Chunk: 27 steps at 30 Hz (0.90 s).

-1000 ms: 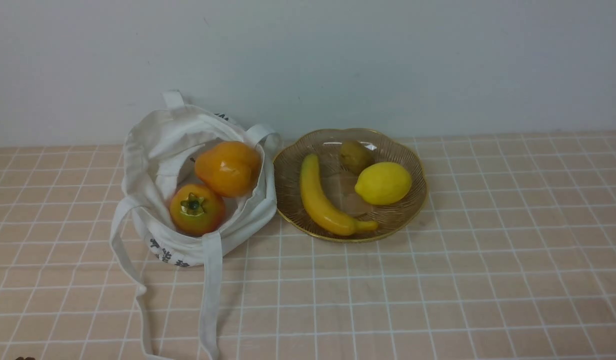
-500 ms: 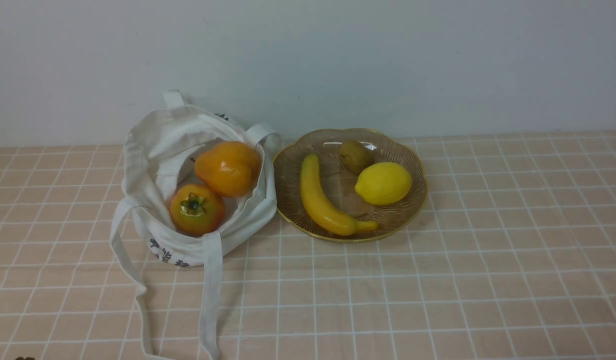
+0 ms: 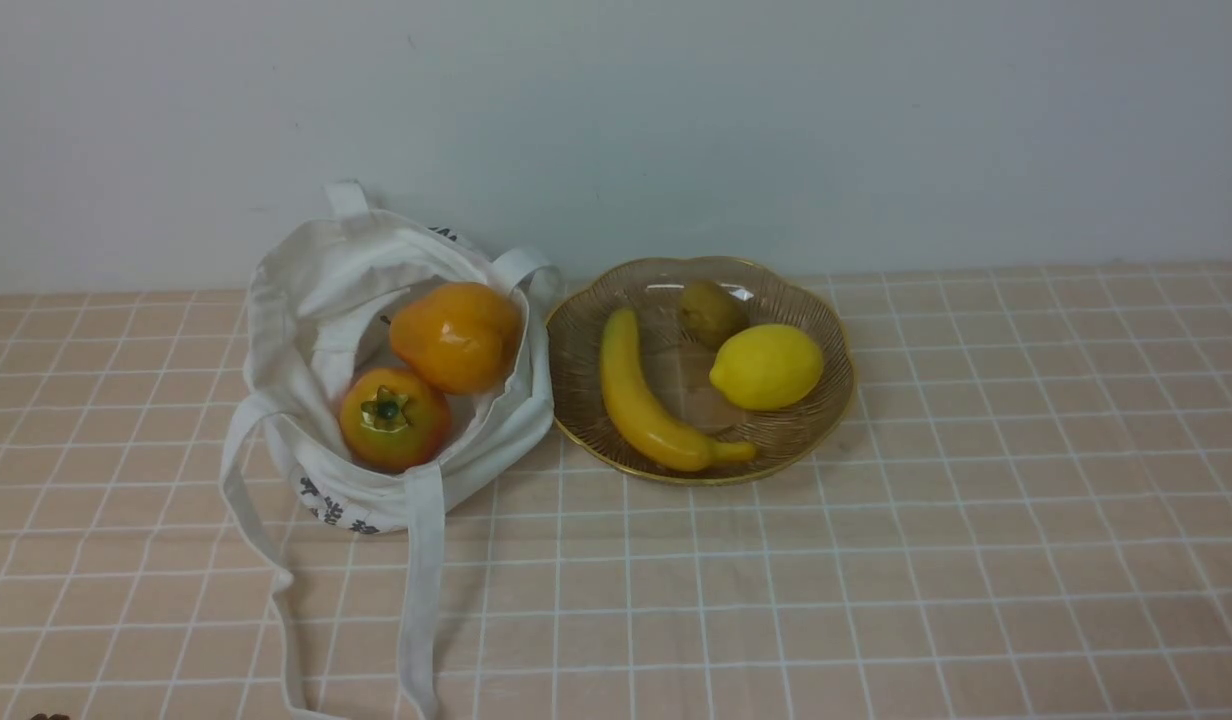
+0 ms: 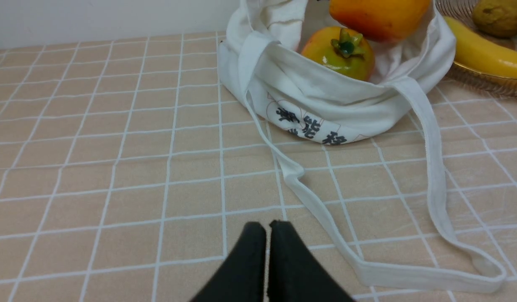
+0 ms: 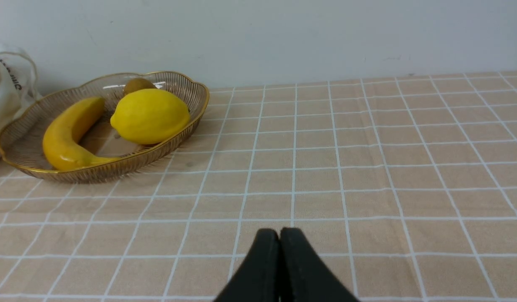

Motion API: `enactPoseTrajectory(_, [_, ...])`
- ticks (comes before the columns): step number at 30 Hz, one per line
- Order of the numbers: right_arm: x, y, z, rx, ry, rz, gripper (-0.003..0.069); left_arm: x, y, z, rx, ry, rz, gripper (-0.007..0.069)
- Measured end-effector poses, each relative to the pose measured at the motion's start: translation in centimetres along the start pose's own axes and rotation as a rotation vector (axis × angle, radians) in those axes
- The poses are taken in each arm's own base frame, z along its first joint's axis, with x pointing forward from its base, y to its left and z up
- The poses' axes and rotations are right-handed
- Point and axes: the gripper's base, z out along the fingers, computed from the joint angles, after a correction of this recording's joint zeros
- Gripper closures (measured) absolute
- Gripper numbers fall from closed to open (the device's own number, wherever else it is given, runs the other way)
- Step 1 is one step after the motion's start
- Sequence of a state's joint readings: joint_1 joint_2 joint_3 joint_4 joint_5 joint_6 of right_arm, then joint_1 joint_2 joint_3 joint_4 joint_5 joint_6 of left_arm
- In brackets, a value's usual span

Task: Take the fruit out of the bag on the brown coffee tablecloth and place them on the plate.
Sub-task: 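Reach into the bag and grasp the red fruit inside it with the left gripper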

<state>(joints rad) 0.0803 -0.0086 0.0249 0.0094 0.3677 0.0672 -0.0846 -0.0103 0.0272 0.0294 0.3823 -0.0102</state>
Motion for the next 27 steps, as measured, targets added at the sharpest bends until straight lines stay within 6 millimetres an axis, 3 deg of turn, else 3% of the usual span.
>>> enactPoseTrajectory(21, [0.00,0.00,0.00,0.000,0.000,0.000,0.0673,-0.06,-0.04,0.00,0.005,-0.006,-0.016,0.0629])
enactPoseTrajectory(25, [0.00,0.00,0.00,0.000,0.000,0.000,0.0673,-0.29,-0.58,-0.02,0.068,-0.026,-0.232,0.0629])
enactPoseTrajectory(27, [0.00,0.00,0.00,0.000,0.000,0.000,0.0673,-0.38,-1.00,-0.05,0.117,-0.021,-0.424,0.0629])
